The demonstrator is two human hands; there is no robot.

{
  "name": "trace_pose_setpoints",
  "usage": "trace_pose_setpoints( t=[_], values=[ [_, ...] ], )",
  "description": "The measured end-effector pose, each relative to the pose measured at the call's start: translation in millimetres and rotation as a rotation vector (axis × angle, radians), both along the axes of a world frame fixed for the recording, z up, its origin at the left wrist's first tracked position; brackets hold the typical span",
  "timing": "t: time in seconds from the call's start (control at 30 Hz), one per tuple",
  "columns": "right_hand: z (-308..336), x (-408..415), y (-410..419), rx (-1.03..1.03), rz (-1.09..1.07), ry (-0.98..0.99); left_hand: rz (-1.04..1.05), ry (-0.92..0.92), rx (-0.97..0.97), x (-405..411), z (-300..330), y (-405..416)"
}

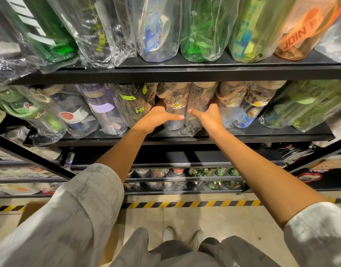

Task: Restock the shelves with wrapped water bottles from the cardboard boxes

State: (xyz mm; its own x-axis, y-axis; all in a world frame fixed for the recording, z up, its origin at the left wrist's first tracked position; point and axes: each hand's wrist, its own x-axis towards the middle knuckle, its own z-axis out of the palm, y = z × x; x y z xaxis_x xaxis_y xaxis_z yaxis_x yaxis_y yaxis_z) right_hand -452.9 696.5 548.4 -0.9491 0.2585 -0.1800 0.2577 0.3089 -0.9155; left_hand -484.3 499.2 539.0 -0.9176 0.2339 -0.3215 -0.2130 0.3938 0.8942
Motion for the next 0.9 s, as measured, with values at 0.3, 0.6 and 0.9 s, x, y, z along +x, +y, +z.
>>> trace_pose_setpoints(
  t=[0.3, 0.6, 0.9],
  values=[
    [1.3, 3.2, 3.8, -0.025, 0.013, -0.020, -0.047, -0.012, 0.093, 1.5, -6.9, -3.8],
    [1.1, 6.1, 2.9, 0.003, 0.012, -0.004, 0.013, -0.009, 0.117, -5.3, -17.6, -3.4],
    [-4.6, 21.9, -7.7, 0.030, -0.031, 0.076, 0.252, 0.049, 0.099, 18.6, -17.2, 11.2]
  ],
)
